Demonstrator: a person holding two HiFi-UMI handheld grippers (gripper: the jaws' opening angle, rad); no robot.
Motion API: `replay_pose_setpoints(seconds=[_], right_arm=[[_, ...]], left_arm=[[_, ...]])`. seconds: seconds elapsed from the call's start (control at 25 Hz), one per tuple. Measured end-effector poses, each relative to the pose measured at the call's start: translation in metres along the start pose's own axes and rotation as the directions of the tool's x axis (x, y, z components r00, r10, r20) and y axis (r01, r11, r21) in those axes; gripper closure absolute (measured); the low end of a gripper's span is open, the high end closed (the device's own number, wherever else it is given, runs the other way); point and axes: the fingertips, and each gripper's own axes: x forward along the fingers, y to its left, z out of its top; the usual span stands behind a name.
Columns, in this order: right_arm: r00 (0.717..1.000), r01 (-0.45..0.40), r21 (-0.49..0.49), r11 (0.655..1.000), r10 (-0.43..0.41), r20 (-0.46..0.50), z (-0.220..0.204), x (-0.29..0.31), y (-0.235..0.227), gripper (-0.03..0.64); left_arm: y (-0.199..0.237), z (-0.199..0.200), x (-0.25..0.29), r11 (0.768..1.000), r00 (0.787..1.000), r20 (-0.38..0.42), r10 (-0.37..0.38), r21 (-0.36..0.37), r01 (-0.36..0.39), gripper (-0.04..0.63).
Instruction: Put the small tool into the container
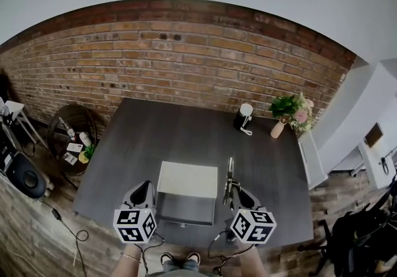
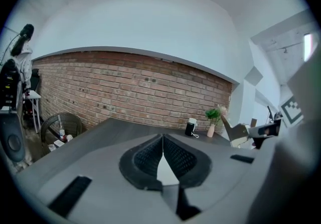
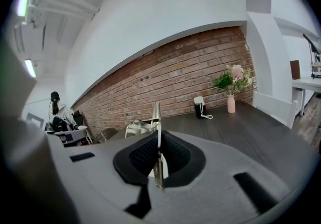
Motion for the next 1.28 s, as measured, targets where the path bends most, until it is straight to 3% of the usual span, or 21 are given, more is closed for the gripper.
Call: replay_pose_setpoints(seconds=[0.28,0.76,1.04,1.28], right_arm=[[0.999,-0.005,-0.018,1.0,0.004,-0.035,-0.012,0.007,0.011,0.612],[0.99,-0.071,-0.151,0.986,0.051,-0.13,-0.025,0.025,0.033,0.612],[0.961,-0.205,-0.308,0.929,0.132,-0.242,-0.044,0.045,0.062,0.612],[0.937,-0.285,-0.372,0.883,0.174,-0.303,-0.064,0.056,0.082,0.612]], left_arm=[[0.02,-0.012,-0.008,0.999,1.0,-0.019,0.016,-0.034,-0.017,0.588],[0.053,-0.03,-0.01,0.994,0.996,-0.045,0.08,-0.069,-0.083,0.588],[0.074,-0.05,-0.016,0.986,0.988,-0.076,0.134,-0.093,-0.141,0.588],[0.092,-0.068,-0.028,0.975,0.976,-0.106,0.192,-0.096,-0.202,0.588]])
